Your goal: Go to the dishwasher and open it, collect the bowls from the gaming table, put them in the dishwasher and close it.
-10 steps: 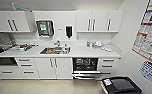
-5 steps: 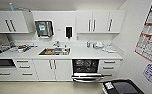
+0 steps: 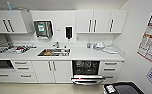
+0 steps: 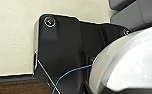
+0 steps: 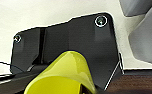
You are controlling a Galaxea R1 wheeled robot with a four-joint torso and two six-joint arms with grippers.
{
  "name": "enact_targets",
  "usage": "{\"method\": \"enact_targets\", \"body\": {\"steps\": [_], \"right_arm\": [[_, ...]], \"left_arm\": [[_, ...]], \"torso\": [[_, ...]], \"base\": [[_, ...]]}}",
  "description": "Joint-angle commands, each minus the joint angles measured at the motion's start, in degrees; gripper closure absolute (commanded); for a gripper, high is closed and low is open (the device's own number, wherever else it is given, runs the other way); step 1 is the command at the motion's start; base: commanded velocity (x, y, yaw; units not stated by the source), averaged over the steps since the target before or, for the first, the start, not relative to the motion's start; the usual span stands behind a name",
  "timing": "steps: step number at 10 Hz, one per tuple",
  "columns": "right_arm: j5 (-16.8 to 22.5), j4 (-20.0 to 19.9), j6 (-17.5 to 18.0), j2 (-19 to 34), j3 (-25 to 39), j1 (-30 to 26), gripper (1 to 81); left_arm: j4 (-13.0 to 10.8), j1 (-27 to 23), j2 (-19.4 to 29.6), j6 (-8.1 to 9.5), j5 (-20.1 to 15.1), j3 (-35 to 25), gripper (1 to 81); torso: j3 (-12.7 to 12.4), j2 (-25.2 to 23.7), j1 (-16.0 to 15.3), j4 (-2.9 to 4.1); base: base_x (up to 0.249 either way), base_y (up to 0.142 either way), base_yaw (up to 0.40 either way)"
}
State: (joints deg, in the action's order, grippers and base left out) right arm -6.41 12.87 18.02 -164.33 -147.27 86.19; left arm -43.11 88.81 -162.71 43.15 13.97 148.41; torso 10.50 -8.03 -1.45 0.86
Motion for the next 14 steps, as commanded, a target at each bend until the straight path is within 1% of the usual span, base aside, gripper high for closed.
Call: {"method": "enact_targets", "body": {"steps": [1, 5, 14], "right_arm": [[2.46, 0.31, -0.09, 0.73, 0.07, -2.46, 81.1], [2.55, 0.31, -0.09, 0.64, 0.07, -2.64, 81.1], [2.55, 0.40, -0.09, 0.64, 0.07, -2.73, 81.1]], "left_arm": [[-0.22, -1.84, 1.06, -0.26, -1.05, -0.13, 81.1], [-0.22, -1.84, 1.06, -0.26, -1.05, -0.13, 81.1], [-0.22, -1.84, 0.89, -0.26, -1.05, -0.22, 81.1]], "torso": [[0.00, 0.00, 0.00, 0.00], [0.00, 0.00, 0.04, 0.00], [0.00, 0.00, 0.09, 0.00]], "base": [[0.105, 0.000, 0.000], [0.113, 0.000, 0.000], [0.149, 0.000, 0.000]]}}
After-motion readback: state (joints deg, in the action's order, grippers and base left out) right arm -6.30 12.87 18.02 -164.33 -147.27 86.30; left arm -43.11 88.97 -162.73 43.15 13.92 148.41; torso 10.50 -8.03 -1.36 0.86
